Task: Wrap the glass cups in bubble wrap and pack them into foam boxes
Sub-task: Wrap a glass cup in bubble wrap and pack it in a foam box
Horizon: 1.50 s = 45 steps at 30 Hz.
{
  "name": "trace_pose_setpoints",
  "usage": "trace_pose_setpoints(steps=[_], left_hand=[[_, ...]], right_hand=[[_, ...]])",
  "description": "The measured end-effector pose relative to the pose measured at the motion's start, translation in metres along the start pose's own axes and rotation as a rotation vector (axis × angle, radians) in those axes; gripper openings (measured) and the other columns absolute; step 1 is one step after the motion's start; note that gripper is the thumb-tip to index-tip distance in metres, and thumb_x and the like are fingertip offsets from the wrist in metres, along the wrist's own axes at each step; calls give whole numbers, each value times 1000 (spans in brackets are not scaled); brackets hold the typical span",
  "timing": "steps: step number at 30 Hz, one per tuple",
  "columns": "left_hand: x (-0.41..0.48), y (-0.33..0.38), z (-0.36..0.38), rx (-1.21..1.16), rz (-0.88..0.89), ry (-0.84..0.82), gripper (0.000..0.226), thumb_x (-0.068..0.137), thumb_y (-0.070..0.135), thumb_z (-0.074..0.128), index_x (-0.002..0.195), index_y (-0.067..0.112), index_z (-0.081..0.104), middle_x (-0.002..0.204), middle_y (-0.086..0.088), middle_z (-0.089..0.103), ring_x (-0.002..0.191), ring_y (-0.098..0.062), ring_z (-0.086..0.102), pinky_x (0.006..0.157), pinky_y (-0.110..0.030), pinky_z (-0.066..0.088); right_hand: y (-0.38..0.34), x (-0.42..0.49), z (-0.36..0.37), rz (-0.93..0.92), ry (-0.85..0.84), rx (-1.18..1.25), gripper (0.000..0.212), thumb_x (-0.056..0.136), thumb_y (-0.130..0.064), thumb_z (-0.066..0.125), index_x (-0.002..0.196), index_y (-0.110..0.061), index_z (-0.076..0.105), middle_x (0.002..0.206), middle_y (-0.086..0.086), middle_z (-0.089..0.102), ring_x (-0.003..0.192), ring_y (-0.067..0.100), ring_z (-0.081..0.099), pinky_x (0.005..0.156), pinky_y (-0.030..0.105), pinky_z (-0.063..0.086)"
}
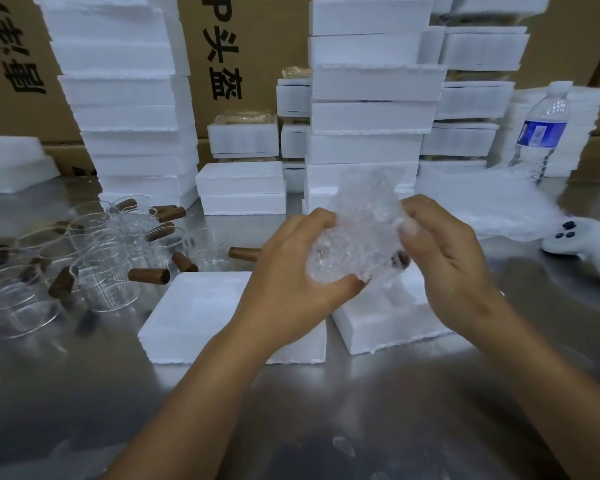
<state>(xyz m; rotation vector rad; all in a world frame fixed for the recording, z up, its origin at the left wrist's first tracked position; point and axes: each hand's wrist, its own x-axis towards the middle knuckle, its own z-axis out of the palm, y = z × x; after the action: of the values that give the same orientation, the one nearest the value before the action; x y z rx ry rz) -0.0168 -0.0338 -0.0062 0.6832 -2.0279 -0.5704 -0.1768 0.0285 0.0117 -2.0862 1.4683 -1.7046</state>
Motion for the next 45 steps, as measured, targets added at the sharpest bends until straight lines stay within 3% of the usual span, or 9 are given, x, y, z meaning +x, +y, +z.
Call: trace_pose_setpoints(steps=[3,10,15,19,26,31,37,42,45], left_hand=[[0,-2,-2,41,6,5,44,66,51,74,99,45,46,98,17,50,90,10,47,68,1,34],[-4,8,-1,78,90,-52,78,66,48,78,119,55,21,111,27,36,96,-2,52,71,-21,55],[-5,12,1,152,218,-96,68,72,47,71,126,49,28,124,17,42,102,-1,47,78,-18,51],[-6,12,2,163,209,-104,52,73,48,69,116,47,39,120,13,45,100,-3,50,79,-30,53],[-4,5,-1,127,160,-55,45,68,52,70,100,52,38,107,21,44,94,2,46,75,-9,42],[-4,5,0,49,79,-37,76,62,50,77,107,54,16,110,37,35,95,1,53,67,-16,54],[-4,6,0,117,144,-45,79,65,52,73,124,48,21,110,32,30,92,1,50,74,-10,50],[-4,6,0,62,110,-22,84,65,46,80,124,49,21,110,28,35,95,2,49,78,-14,51],[-4,9,0,2,79,-15,81,64,46,80,118,56,20,113,23,41,99,-1,54,78,-19,54]], right_hand=[[-3,-3,3,-11,14,-92,32,81,-68,43,93,-40,53,93,-21,60,93,4,57,84,23,43],[1,4,3,277,141,246,8,78,-23,73,81,-25,67,75,-4,67,65,8,62,51,17,46],[4,4,3,341,106,274,35,70,-12,76,97,-28,62,95,-6,69,91,16,66,85,40,54],[1,3,5,253,81,227,44,72,2,71,77,-41,66,81,-14,68,84,13,66,81,37,53],[-3,1,7,187,46,408,29,71,-9,52,69,-33,67,72,-16,66,63,1,59,52,11,42],[-3,-1,10,139,98,314,30,79,-48,52,70,-21,64,64,-5,59,64,4,55,60,12,44],[-1,-1,11,138,74,266,23,66,-32,63,88,-34,57,72,-9,63,77,9,60,86,37,46],[-1,-4,16,30,54,10,15,90,-34,48,83,-39,60,85,-12,58,90,5,54,81,14,40],[2,-10,21,-88,-14,-179,49,97,-49,25,85,-21,64,95,-18,49,100,-1,41,87,14,32]])
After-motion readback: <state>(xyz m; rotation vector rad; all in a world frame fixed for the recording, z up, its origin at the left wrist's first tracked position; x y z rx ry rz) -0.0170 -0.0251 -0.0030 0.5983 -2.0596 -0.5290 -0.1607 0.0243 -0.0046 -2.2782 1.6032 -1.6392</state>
